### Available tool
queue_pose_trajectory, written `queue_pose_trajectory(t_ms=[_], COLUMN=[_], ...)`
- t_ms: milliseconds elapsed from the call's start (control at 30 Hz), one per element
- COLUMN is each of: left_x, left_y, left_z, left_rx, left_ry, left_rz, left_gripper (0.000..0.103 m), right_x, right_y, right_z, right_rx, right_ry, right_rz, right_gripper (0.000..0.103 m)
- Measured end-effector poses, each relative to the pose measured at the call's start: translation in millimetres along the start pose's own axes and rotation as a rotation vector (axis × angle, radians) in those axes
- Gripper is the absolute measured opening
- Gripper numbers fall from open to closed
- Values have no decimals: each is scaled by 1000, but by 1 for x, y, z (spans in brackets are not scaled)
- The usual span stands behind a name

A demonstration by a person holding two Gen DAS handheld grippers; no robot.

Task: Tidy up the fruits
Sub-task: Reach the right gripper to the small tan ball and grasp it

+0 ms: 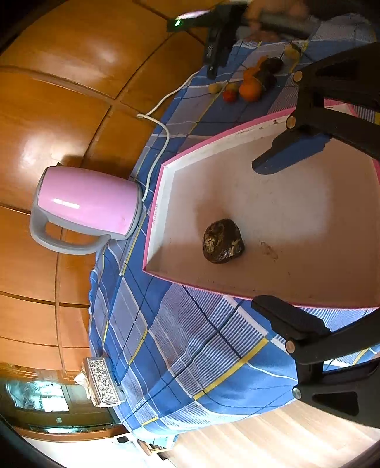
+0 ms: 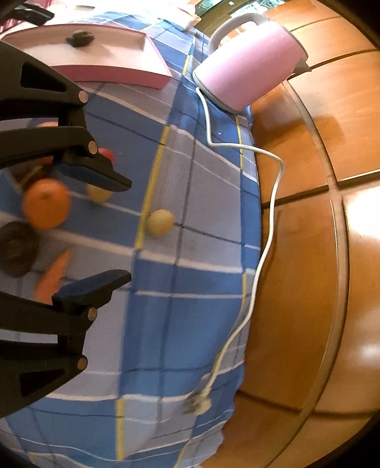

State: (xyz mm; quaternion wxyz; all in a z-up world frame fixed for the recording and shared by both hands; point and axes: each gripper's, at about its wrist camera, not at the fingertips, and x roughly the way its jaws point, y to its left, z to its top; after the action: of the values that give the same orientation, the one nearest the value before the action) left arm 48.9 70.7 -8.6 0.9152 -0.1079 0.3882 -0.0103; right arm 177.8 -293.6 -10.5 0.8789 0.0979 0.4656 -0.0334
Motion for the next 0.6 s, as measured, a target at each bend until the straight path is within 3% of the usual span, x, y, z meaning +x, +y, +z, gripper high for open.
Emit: queue_pose_trajectory(t_ms=[133,267,333,433,600], left_x=[2,6,6,4,0], left_y=[-3,-3,-2,-1,5], left_z=[-2,-4,-5,-5,-3], left_rx=[9,3,0,-7,-38], left_ry=[13,26,27,14,-2], left_rz=[-9,-18,-24,-15,15], left_gripper=[85,85,85,85,86], right_x=[22,48,60,61,27], right_y=[10,14,15,18,25], right_z=[18,26,25,22,9], right_rx=[-31,-44,-66,-88,-126], right_ry=[26,69,96,86,5], right_rz=[-48,-80,-91,-90,-58], right_gripper=[56,49,27,27,27])
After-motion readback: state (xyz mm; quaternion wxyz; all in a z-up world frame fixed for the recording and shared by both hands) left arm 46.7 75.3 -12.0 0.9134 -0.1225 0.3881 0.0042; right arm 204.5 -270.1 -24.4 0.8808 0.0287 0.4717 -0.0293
